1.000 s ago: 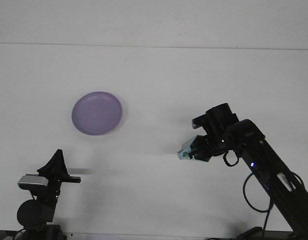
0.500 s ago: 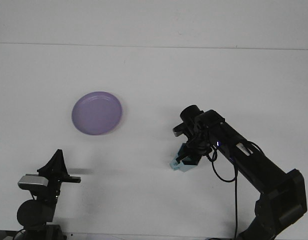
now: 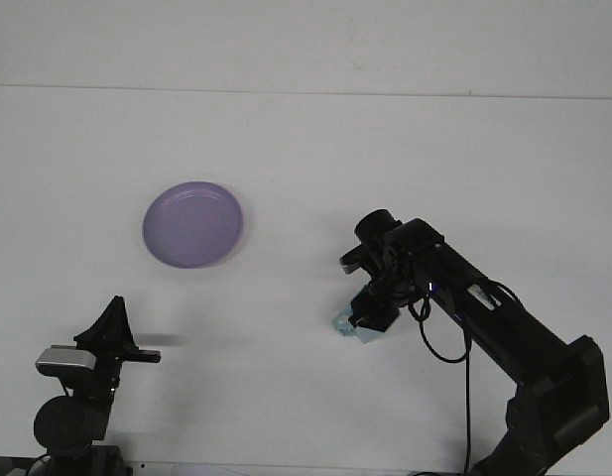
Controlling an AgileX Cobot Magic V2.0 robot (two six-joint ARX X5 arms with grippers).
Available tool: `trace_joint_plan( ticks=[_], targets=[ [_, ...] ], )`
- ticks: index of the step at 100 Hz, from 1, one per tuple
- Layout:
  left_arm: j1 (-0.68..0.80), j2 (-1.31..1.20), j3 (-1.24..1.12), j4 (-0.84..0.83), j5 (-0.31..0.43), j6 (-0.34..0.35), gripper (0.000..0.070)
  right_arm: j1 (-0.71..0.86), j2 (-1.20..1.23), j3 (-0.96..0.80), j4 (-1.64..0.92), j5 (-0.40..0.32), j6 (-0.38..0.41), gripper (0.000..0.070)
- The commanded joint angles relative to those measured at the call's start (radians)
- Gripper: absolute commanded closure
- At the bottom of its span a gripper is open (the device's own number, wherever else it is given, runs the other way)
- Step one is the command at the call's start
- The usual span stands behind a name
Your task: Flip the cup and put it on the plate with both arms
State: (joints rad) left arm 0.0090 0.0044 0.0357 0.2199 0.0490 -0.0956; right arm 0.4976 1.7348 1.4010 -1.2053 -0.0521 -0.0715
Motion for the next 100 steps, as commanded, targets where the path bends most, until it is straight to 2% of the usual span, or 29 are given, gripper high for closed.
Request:
trace_joint_plan(
  ticks=[1, 18, 33, 43, 55, 65, 85, 100],
  targets=[
    [-0.001, -0.001, 0.003, 0.010, 0.003, -0.003, 0.0688, 0.003, 0.011, 0.036, -0.013, 0.000, -0.016, 0.0331],
    [-0.001, -0.001, 0.003, 0.013, 0.003, -0.016, 0.0688, -0.025, -0.064, 0.097, -0.064, 0.000, -0.026, 0.0331],
    [-0.001, -0.001, 0.005, 0.029, 0.003, -0.146, 0.0688, -0.069, -0.211, 0.114, -0.033, -0.002, -0.025, 0.0331],
    [-0.001, -0.001, 0.007, 0.051, 0.006, -0.231, 0.0688, -0.113, -0.336, 0.105, 0.039, -0.029, -0.024, 0.0331],
    [-0.001, 0.005, 0.044, 0.029, 0.050, -0.278, 0.0688, -0.181, -0.502, 0.049, 0.178, -0.068, -0.022, 0.0332],
    [-0.001, 0.032, 0.103, -0.019, 0.095, -0.291, 0.0688, -0.237, -0.655, -0.071, 0.316, -0.079, -0.021, 0.0333],
    [-0.006, 0.190, 0.280, -0.126, 0.218, -0.277, 0.0688, -0.320, -0.978, -0.438, 0.586, -0.078, 0.018, 0.0339],
    [-0.027, 0.389, 0.443, -0.200, 0.340, -0.208, 0.0688, -0.352, -1.187, -0.681, 0.730, -0.068, 0.031, 0.0339]
  ],
)
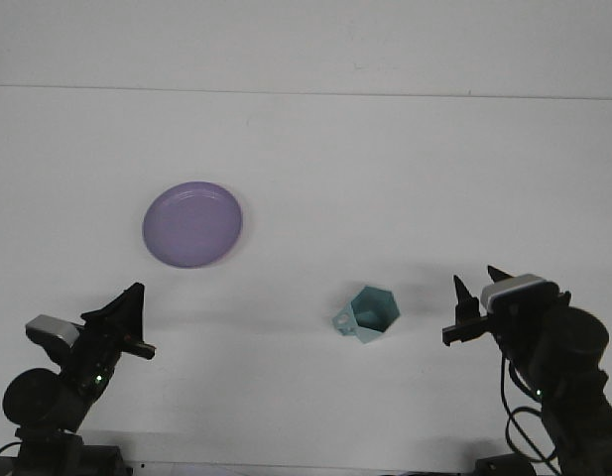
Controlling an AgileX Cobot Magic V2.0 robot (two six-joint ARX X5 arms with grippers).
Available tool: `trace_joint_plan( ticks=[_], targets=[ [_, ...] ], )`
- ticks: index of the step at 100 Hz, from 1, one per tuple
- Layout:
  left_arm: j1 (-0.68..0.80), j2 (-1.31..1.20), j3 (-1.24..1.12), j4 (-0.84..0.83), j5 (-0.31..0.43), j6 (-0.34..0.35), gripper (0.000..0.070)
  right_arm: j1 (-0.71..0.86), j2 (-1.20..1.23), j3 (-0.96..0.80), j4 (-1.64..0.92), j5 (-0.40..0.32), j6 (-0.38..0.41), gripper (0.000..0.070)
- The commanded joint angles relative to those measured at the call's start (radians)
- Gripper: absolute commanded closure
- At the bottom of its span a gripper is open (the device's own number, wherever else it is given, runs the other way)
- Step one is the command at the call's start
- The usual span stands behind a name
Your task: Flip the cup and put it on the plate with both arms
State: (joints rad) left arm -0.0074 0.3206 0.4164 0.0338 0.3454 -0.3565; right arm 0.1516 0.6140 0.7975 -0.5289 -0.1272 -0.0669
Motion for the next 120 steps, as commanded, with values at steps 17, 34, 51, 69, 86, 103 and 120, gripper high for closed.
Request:
trace_joint_plan(
  ticks=[17, 34, 51, 69, 86, 103, 120],
  targets=[
    [-0.092, 0.323, 0.262, -0.139, 0.107, 0.140, 0.0688, -0.024, -0.250, -0.252, 0.126, 0.069, 0.038, 0.0339],
    [-0.230, 0.557, 0.438, -0.253, 0.108, 0.204, 0.0687, -0.027, -0.341, -0.282, 0.148, 0.108, 0.052, 0.0339],
    [-0.389, 0.773, 0.588, -0.313, 0.108, 0.259, 0.0622, -0.027, -0.345, -0.282, 0.143, 0.104, 0.053, 0.0339],
    [-0.527, 1.000, 0.789, -0.410, 0.108, 0.282, 0.0345, -0.027, -0.345, -0.282, 0.143, 0.102, 0.060, 0.0339],
    [-0.636, 1.220, 1.032, -0.588, 0.107, 0.317, 0.0273, -0.027, -0.345, -0.282, 0.143, 0.101, 0.060, 0.0339],
    [-0.712, 1.400, 1.219, -0.711, 0.071, 0.346, 0.0265, -0.027, -0.345, -0.282, 0.143, 0.101, 0.060, 0.0339],
    [-0.756, 1.532, 1.332, -0.756, 0.013, 0.369, 0.0265, -0.027, -0.345, -0.282, 0.143, 0.101, 0.060, 0.0339]
  ],
)
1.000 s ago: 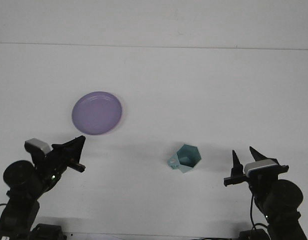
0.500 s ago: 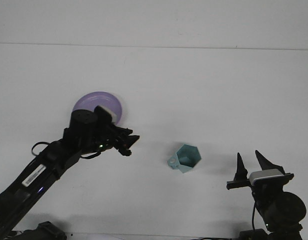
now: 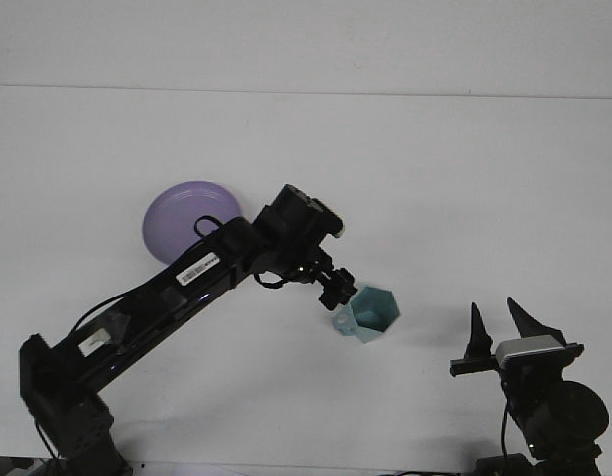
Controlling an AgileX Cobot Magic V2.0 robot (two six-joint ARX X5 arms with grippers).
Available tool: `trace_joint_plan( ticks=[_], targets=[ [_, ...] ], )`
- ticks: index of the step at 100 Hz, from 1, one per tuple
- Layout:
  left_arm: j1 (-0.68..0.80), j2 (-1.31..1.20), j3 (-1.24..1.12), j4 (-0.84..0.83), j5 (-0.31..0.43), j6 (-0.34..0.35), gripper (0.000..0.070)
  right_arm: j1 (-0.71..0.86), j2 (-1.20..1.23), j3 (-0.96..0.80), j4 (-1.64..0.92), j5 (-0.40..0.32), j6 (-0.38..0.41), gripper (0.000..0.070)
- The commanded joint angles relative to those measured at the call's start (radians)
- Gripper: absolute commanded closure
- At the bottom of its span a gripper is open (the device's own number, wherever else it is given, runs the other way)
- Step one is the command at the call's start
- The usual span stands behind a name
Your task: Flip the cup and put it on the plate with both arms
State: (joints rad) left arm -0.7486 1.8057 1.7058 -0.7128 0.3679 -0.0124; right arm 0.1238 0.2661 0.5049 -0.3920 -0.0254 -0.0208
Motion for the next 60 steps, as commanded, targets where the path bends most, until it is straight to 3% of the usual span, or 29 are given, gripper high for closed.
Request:
trace_joint_plan(
  ticks=[1, 60],
  targets=[
    [-0.017, 0.055, 0.048, -0.011, -0.010, 0.025, 0.0265, 0.001, 0.003, 0.010, 0.006, 0.000, 0.014, 0.0339],
    [-0.071, 0.285, 0.087, 0.004, -0.013, 0.028, 0.0269, 0.001, 0.003, 0.010, 0.006, -0.004, 0.014, 0.0339]
  ],
)
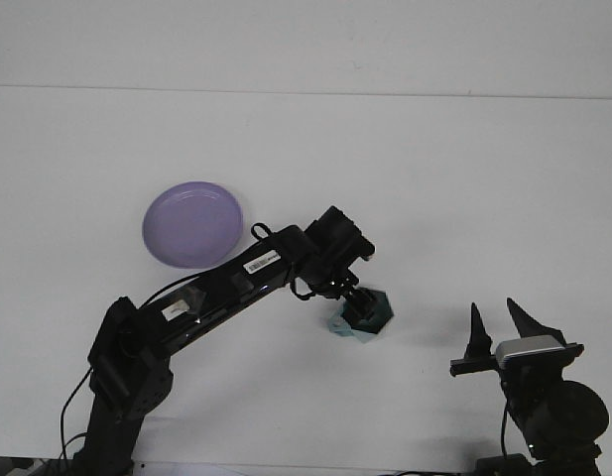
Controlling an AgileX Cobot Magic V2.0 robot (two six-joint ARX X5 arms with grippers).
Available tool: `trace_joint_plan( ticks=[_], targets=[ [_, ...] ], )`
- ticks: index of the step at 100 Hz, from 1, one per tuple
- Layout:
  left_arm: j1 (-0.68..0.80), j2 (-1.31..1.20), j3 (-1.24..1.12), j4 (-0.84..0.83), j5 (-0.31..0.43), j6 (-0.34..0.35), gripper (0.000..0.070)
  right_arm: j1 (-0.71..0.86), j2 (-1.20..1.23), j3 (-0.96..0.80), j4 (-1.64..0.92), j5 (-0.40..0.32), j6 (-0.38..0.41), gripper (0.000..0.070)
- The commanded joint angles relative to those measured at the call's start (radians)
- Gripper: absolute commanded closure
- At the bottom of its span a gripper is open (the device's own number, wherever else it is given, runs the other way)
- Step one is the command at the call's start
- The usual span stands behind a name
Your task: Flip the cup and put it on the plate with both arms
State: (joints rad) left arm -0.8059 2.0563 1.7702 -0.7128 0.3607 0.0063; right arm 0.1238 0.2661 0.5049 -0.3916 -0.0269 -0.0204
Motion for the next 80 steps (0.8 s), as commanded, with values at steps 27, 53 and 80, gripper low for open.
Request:
trace_joint_plan(
  ticks=[27, 53, 80],
  targets=[
    [-0.027, 0.045, 0.022, 0.047, -0.014, 0.016, 0.0688, 0.001, 0.003, 0.010, 0.006, -0.002, 0.014, 0.0339],
    [-0.029, 0.043, 0.038, 0.026, -0.025, 0.002, 0.0687, 0.001, 0.003, 0.010, 0.005, -0.002, 0.014, 0.0339],
    [0.034, 0.042, 0.235, -0.246, -0.100, 0.025, 0.0687, 0.001, 0.003, 0.010, 0.004, -0.002, 0.014, 0.0339]
  ],
)
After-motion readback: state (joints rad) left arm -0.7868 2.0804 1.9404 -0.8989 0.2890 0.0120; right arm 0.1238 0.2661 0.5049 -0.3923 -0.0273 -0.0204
